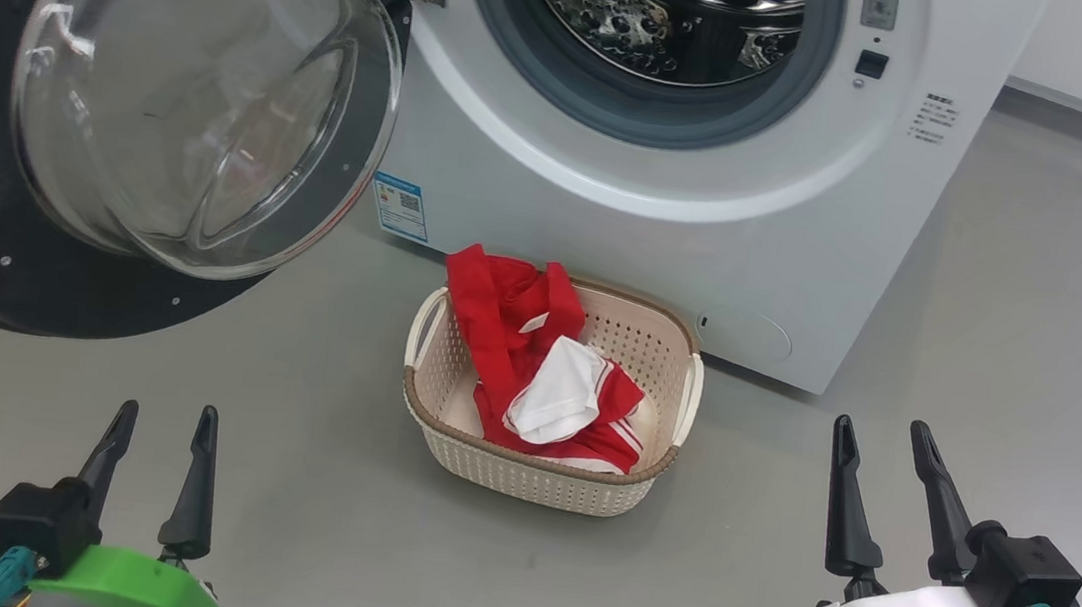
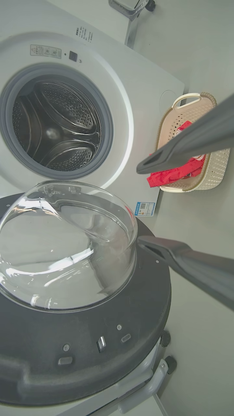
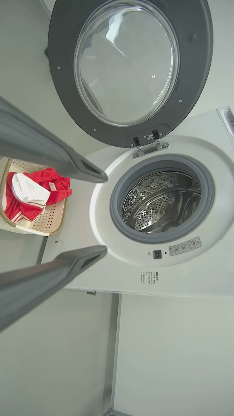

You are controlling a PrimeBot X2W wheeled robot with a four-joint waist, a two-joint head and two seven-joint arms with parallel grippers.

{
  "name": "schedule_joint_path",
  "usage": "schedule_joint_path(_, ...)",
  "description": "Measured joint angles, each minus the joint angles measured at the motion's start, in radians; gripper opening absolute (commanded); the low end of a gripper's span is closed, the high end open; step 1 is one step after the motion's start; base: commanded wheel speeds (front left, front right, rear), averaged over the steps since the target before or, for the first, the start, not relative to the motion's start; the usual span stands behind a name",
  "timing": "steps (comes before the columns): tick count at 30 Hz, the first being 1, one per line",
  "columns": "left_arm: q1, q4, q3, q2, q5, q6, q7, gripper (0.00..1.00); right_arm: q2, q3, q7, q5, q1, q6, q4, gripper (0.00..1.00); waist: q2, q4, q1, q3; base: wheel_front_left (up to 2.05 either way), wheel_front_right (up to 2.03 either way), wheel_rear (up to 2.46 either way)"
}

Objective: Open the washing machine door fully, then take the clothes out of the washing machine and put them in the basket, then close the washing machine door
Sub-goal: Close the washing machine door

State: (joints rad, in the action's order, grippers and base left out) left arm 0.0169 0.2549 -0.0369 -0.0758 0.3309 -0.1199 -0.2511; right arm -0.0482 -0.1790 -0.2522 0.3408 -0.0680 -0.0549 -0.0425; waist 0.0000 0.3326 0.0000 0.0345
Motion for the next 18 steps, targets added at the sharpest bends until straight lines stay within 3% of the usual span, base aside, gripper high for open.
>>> schedule_joint_path(18,0.0,-0.002,0.009,0.0,-0.007,0.0,0.0,1.0,0.003,-0.015,0.0,0.0,0.004,-0.005,-0.008,1.0,0.0,0.146,0.0,-0.002,0.0,0.0,0.0)
